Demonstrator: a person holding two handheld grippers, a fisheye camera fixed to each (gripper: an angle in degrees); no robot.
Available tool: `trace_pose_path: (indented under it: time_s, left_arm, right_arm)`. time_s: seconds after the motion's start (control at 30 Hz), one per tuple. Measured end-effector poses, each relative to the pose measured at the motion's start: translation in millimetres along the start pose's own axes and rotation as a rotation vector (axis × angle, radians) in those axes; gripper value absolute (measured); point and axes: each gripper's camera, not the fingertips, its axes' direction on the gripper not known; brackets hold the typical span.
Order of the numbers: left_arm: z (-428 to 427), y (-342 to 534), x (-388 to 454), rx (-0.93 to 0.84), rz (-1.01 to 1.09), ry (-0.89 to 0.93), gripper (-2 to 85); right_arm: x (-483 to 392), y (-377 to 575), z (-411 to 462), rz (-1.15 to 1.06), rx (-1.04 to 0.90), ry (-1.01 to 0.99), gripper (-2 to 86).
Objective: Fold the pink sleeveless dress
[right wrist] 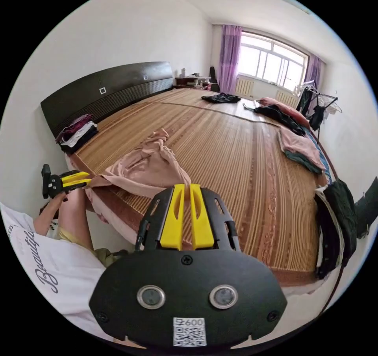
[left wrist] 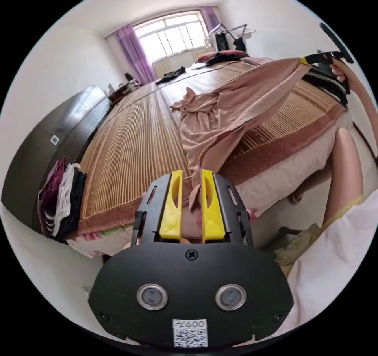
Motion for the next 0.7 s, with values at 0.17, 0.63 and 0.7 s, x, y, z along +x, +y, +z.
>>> trace_pose_path:
  time_s: [0.17,0.63,0.7]
  left_arm:
    - [-6,-5,60,0.030,0.177,0.102,15.1]
    - [-12,15,109,0.066,0.360,0.094,2.6]
    - [-30,21,86,0.088,0.335,0.110,2.3]
  right_arm:
    - [36,68,14,0.187,-0.048,-0.141,-0.8]
    - [15,80,24,0.114,-0.062,-0.156,-0.8]
    - [9,88,16,0.061,-0.099,-0.085,-0.8]
